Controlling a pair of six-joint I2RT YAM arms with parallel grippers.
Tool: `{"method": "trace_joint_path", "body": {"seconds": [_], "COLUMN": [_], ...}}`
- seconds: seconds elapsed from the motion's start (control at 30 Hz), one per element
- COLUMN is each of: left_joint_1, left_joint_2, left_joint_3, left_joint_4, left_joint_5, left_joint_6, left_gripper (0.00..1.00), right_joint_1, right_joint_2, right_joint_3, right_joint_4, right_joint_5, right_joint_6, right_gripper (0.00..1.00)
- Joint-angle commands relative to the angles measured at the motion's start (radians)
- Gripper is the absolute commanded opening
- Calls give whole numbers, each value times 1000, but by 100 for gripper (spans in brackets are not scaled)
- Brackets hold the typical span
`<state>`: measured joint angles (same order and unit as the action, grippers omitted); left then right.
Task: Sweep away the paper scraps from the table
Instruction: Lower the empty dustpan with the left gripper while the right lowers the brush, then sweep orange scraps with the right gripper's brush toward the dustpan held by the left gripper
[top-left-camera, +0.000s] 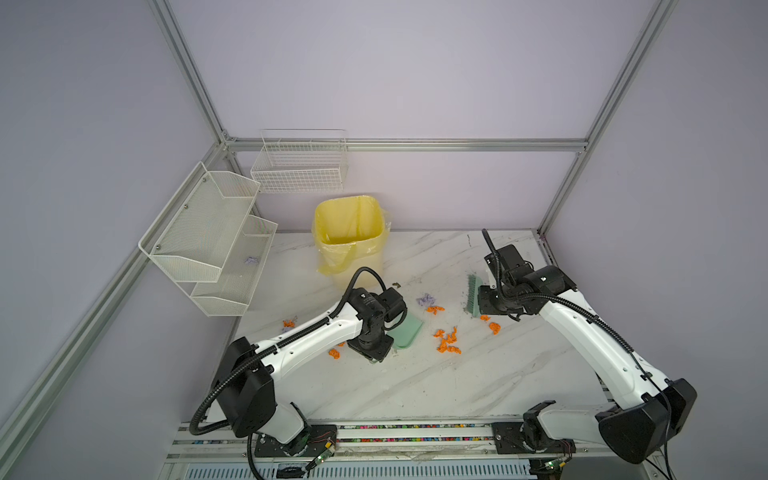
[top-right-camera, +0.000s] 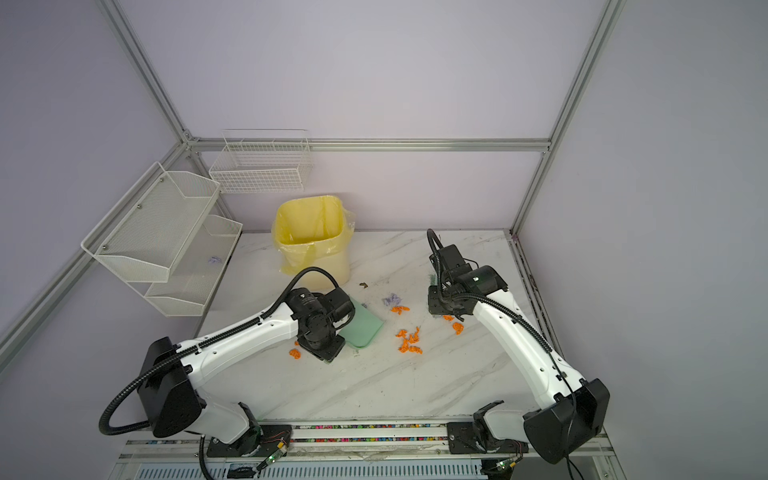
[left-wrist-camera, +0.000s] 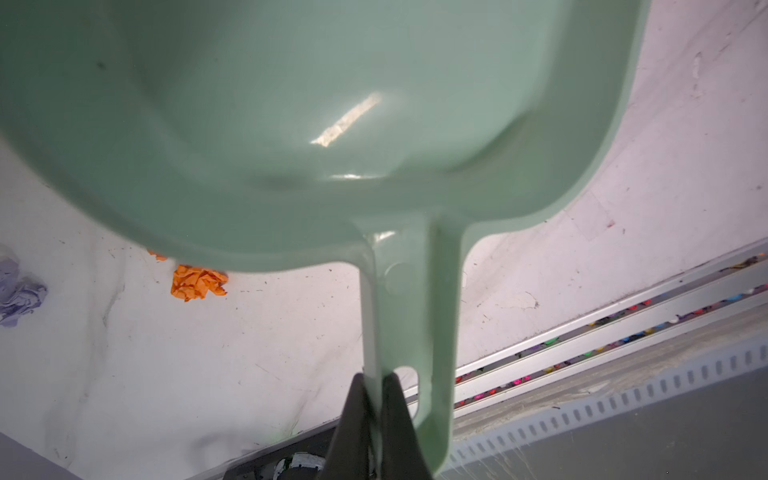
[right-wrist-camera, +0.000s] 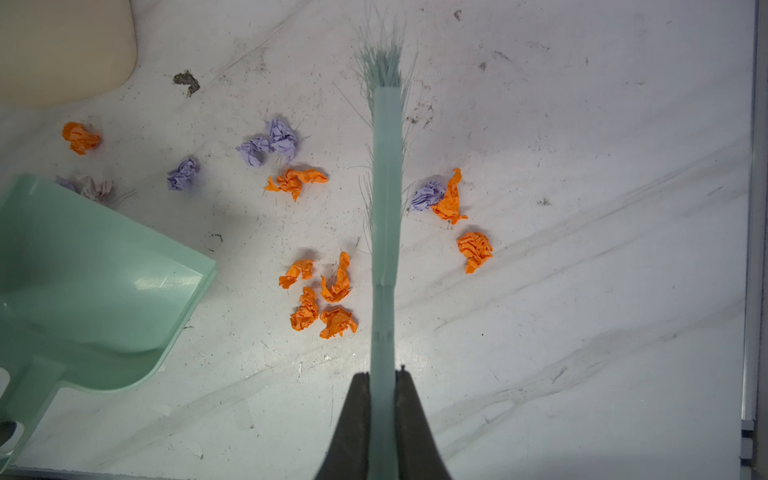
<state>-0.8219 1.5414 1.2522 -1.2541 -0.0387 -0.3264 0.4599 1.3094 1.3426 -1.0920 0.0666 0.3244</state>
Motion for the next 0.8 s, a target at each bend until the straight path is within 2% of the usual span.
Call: {"method": "trace_joint_path", "body": {"seconds": [0.0,0.2,0.47,0.77], "left_joint_1": [-23,-32,-34,-51], "left_joint_2": [14,37,30,76], "left_joint_3": [74,67,84,76], "left_joint_4": [-3,-7,-39,-40], "left_joint_5": [-8,40,160,143], "left_joint_6": [51,83,147,147], "left_gripper": [0,0,0,0], "right_joint_1": [-4,-4,-3,-2], "right_joint_2": [-7,0,29,33], "right_joint_3": [-18,-45,-46,-90], "right_joint_4": [-50,-67,-94,-92], "right_joint_5": [21,7,-17,-17], "right_joint_6": [-16,-30,-54,-69], "right_gripper": [0,0,0,0]}}
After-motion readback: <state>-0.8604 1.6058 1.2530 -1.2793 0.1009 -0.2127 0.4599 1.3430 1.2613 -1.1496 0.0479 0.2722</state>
